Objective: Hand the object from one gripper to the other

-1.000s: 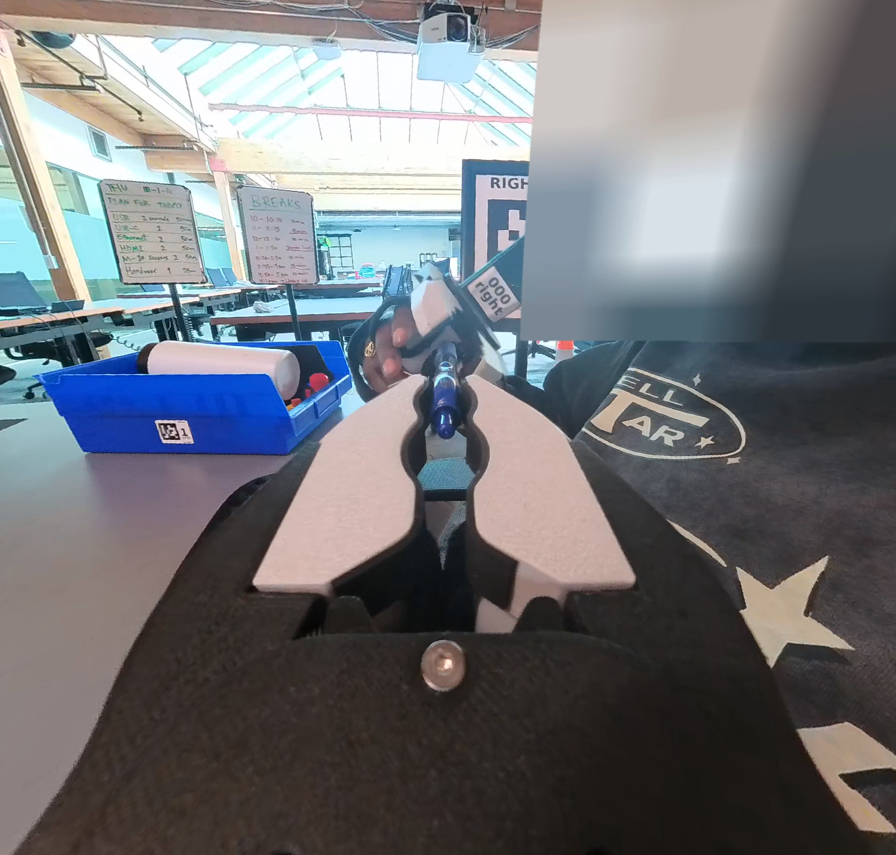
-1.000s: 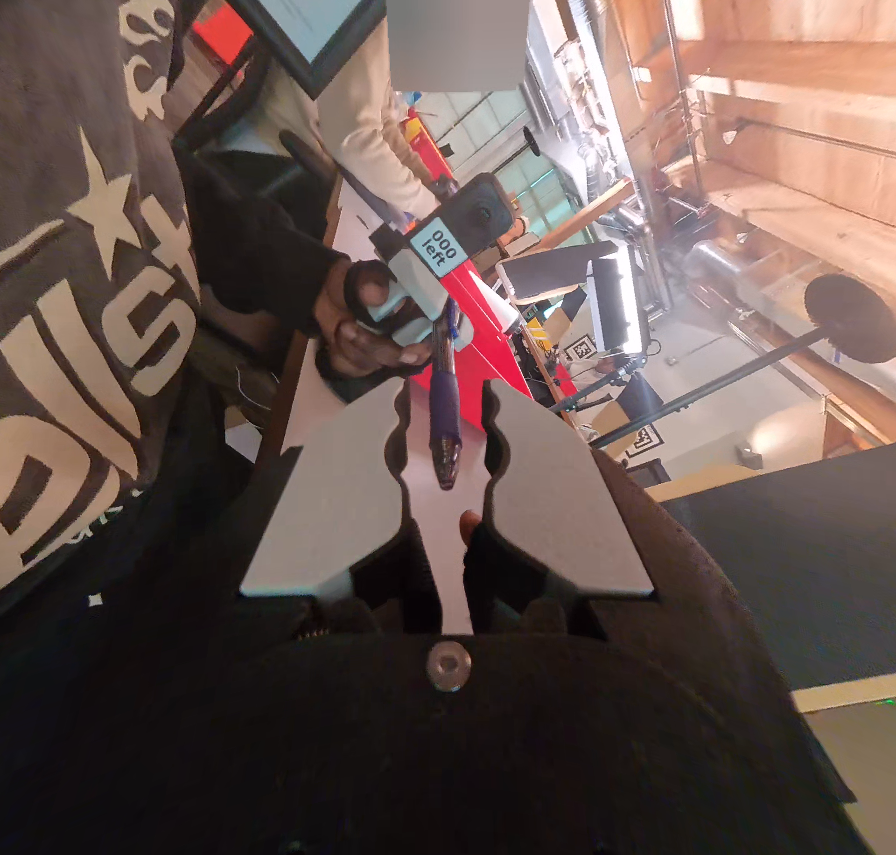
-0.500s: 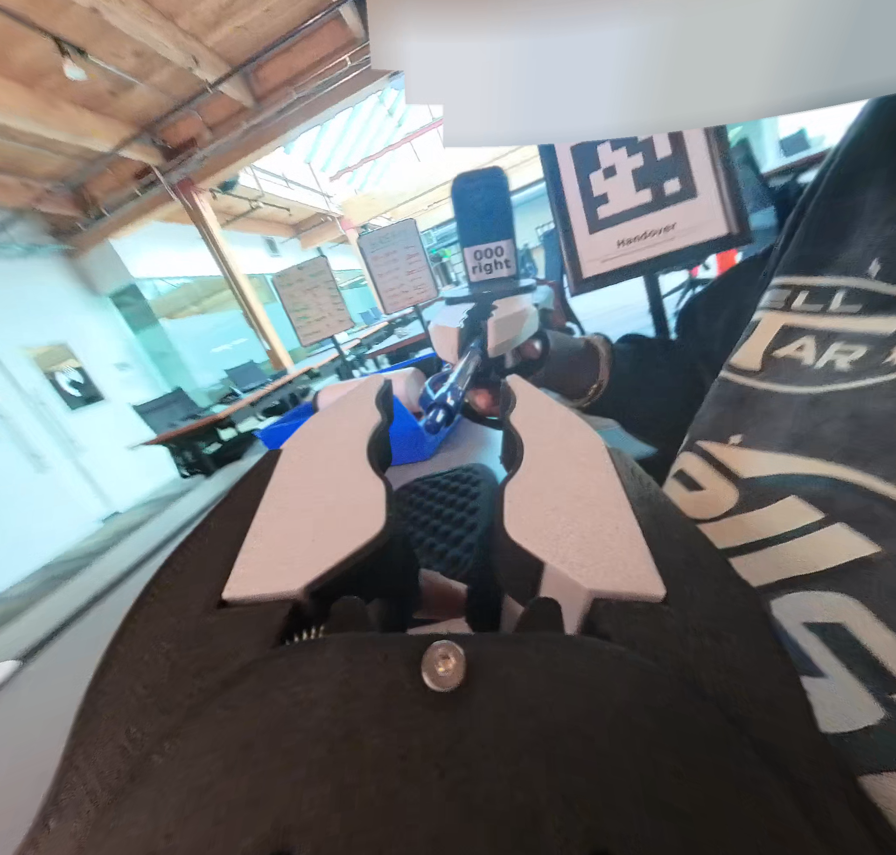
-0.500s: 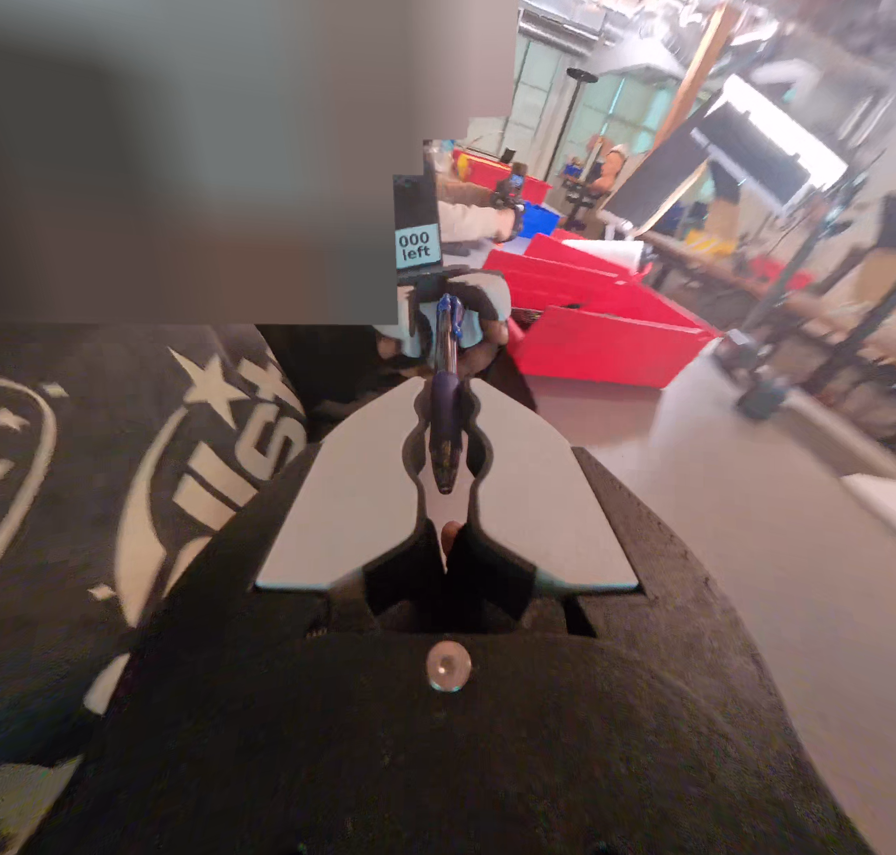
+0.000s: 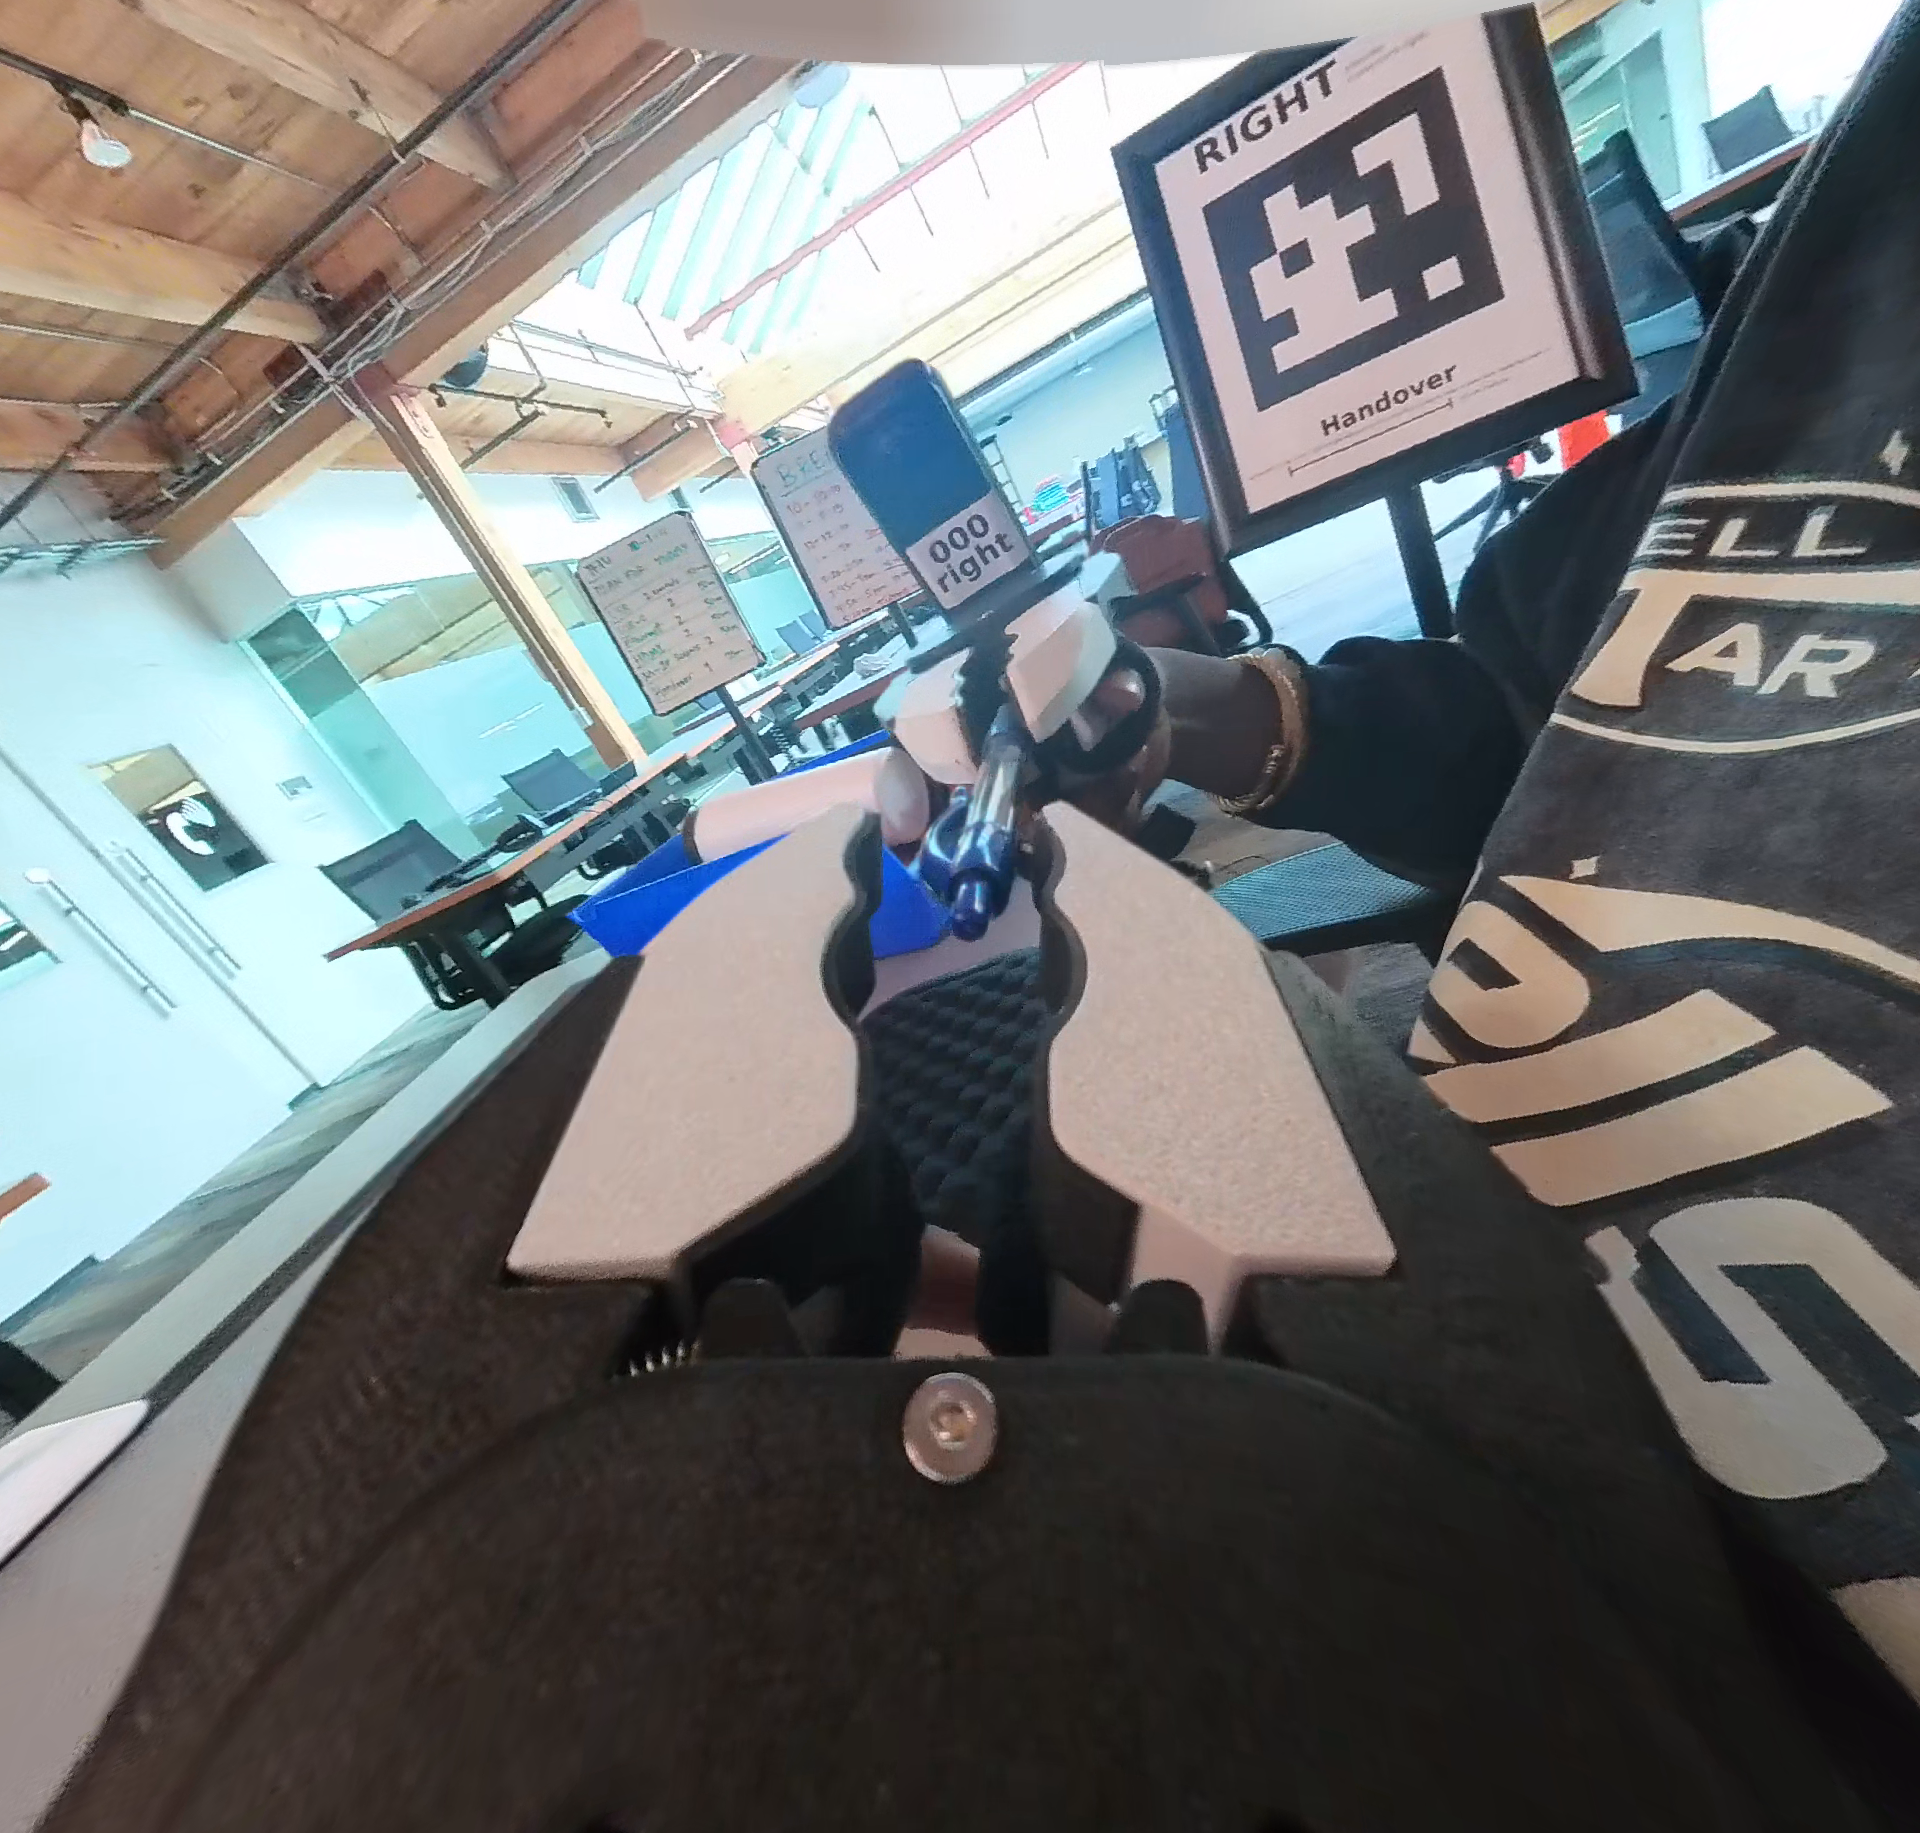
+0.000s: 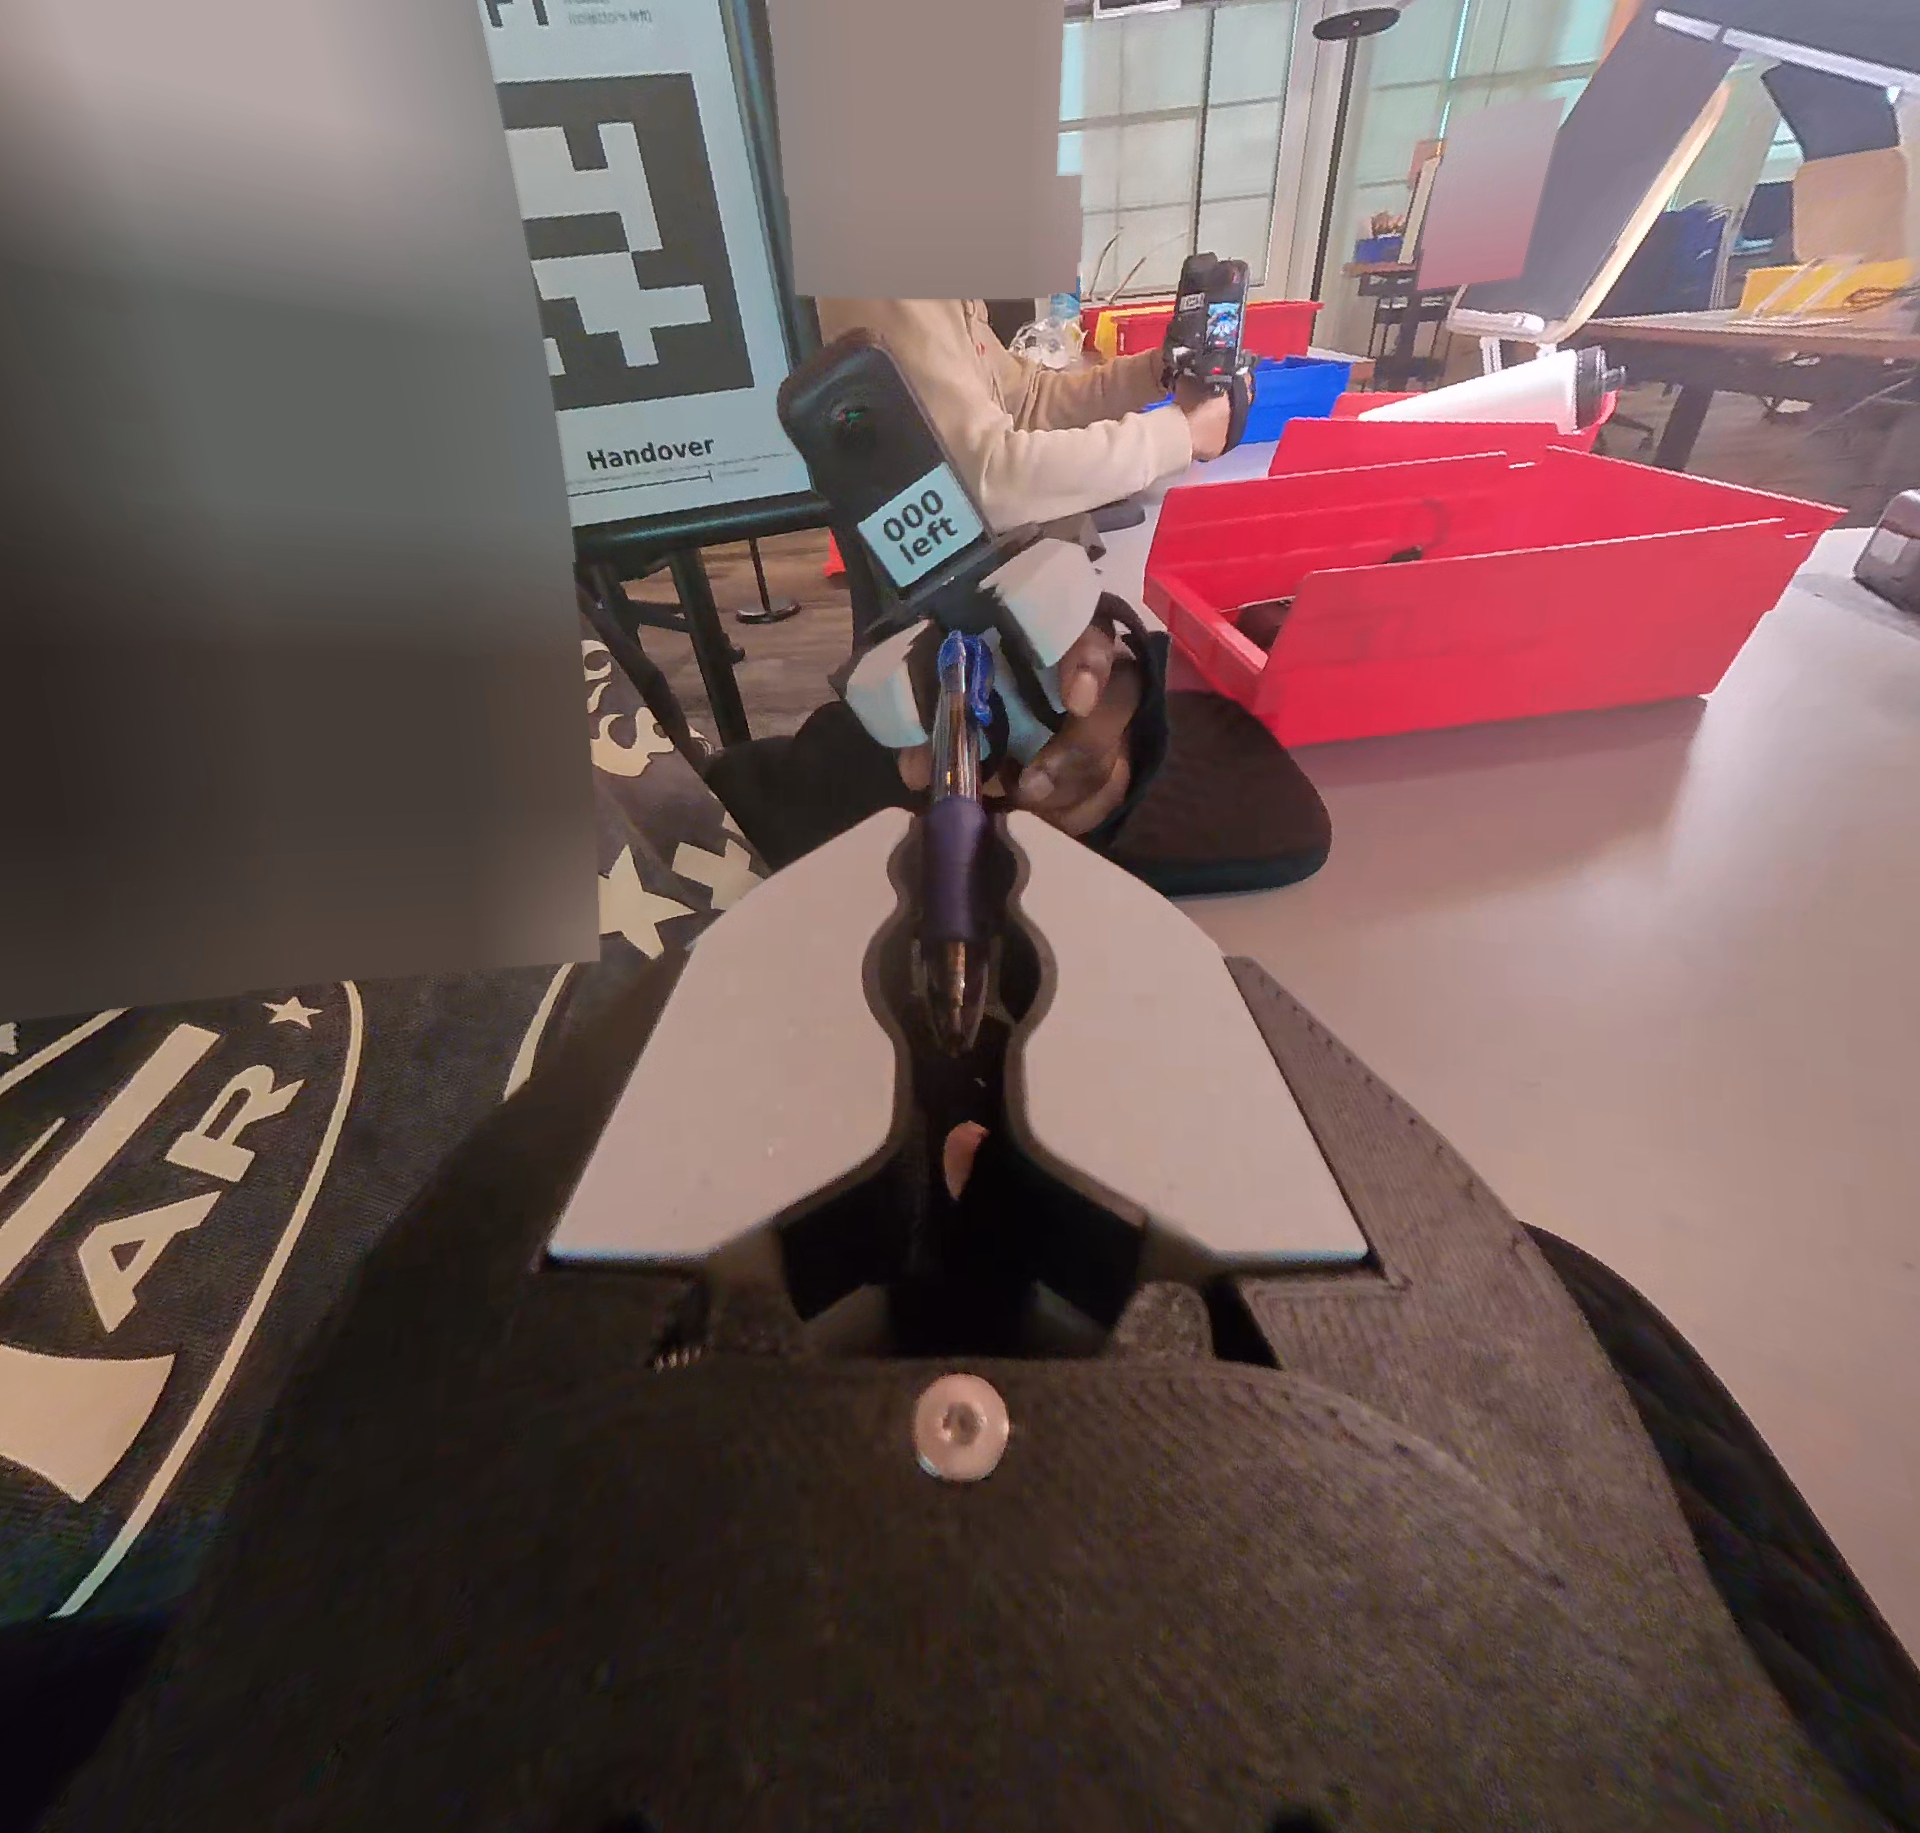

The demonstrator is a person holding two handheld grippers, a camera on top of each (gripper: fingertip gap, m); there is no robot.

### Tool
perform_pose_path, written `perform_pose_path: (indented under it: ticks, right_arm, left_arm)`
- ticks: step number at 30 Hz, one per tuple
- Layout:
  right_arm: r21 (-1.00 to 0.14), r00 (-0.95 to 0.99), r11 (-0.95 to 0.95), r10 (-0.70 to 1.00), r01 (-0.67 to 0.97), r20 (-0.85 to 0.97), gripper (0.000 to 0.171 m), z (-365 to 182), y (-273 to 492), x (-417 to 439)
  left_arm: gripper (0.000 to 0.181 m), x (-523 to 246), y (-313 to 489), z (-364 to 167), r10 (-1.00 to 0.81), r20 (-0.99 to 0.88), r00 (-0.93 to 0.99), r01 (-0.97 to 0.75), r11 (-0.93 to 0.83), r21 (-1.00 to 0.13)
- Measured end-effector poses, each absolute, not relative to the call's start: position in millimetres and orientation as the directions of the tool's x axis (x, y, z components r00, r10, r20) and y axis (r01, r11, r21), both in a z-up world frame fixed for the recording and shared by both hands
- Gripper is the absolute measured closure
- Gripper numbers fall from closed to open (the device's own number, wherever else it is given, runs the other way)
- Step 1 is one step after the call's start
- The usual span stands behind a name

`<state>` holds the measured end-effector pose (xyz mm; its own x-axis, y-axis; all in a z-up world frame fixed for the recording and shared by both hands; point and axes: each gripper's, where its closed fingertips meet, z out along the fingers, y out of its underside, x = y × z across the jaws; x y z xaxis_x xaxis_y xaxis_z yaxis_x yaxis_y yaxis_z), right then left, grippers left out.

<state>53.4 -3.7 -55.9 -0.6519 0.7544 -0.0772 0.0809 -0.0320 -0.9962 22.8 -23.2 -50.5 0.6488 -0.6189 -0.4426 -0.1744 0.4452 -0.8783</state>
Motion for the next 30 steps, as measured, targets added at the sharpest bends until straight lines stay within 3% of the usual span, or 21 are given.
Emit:
perform_pose_path:
  ticks: [10,15,18,22,24,26,30]
  right_arm:
    - [-0.998,-0.661,-0.010,0.748,0.066,-0.052,0.159,-55.4,-6.2,54.5]
    - [-0.938,-0.557,0.236,0.758,-0.254,0.341,0.133,-41.0,-12.2,59.2]
    - [-0.798,-0.407,0.490,0.688,-0.350,0.601,0.133,-43.8,-15.6,60.0]
    - [-0.639,-0.291,0.682,0.570,-0.355,0.769,0.144,-49.3,-18.7,58.7]
    - [-0.603,-0.272,0.721,0.538,-0.342,0.798,0.158,-51.6,-18.7,57.6]
    - [-0.602,-0.282,0.721,0.532,-0.343,0.798,0.159,-51.7,-20.3,58.4]
    - [-0.718,-0.367,0.631,0.620,-0.294,0.694,0.159,-50.9,-18.1,57.8]
  left_arm:
    - [0.165,27.9,-26.5,-52.5,-0.698,-0.376,0.609,-0.124,0.385,-0.915]
    - [0.165,29.7,-30.0,-45.4,-0.781,-0.243,0.575,0.038,0.323,-0.946]
    - [0.165,30.7,-30.3,-45.7,-0.816,-0.189,0.547,0.090,0.282,-0.955]
    - [0.165,34.2,-31.6,-47.1,-0.842,-0.155,0.516,0.114,0.247,-0.962]
    - [0.165,35.3,-31.9,-46.8,-0.848,-0.145,0.510,0.122,0.238,-0.964]
    - [0.165,35.7,-32.4,-47.7,-0.851,-0.146,0.505,0.117,0.235,-0.965]
    - [0.162,34.6,-31.0,-46.6,-0.810,-0.216,0.545,0.081,0.308,-0.948]
